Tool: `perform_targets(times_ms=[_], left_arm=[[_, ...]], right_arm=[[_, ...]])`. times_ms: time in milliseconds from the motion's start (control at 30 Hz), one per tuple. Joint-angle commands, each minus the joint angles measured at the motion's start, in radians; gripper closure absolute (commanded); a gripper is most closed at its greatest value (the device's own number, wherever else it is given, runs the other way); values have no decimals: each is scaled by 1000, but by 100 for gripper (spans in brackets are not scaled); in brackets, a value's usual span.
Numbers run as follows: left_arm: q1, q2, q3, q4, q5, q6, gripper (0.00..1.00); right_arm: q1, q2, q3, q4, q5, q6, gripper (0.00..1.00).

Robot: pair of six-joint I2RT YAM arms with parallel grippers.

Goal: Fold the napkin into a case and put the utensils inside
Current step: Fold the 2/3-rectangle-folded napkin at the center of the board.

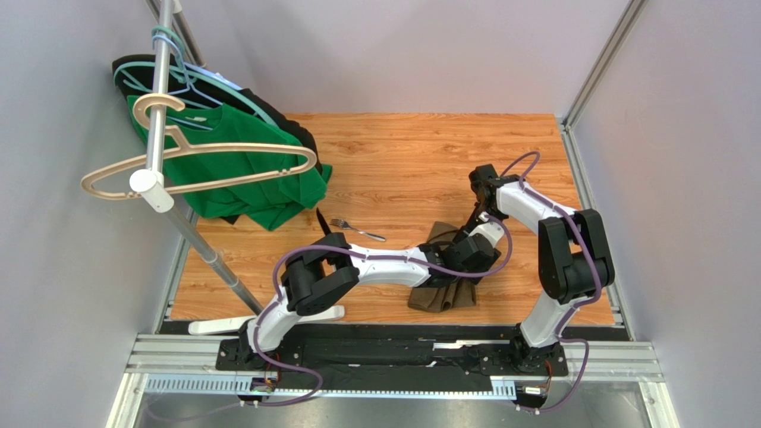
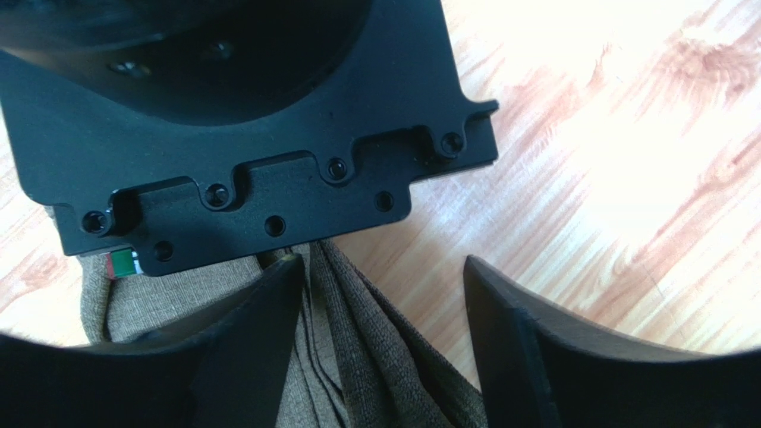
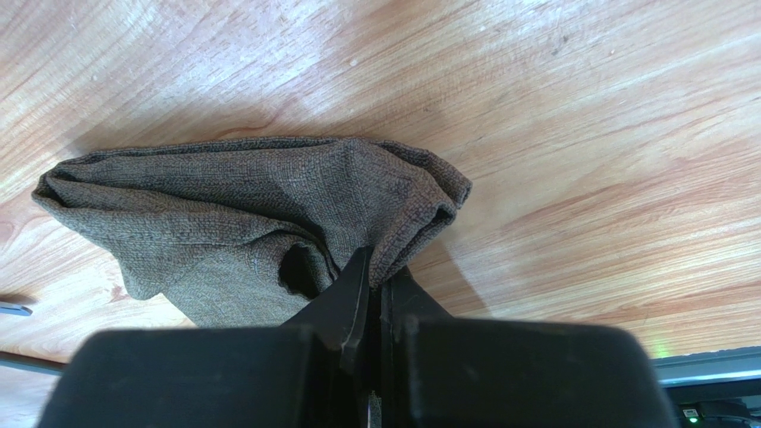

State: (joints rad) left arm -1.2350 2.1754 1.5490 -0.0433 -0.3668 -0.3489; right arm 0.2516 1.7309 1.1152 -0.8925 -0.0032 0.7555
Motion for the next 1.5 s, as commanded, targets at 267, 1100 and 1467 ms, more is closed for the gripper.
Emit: perform_targets(times_ms=[267, 1100, 1467], left_arm=[[42, -11, 43, -27, -5, -55, 91], [278, -31, 45, 163, 467, -440, 100], [295, -108, -165, 355, 531, -475, 100]], right_arm=[[-92, -70, -2, 44, -58, -105, 94], [-166, -614, -426, 432, -233, -249, 20], [-226, -300, -146, 362, -267, -133, 19]])
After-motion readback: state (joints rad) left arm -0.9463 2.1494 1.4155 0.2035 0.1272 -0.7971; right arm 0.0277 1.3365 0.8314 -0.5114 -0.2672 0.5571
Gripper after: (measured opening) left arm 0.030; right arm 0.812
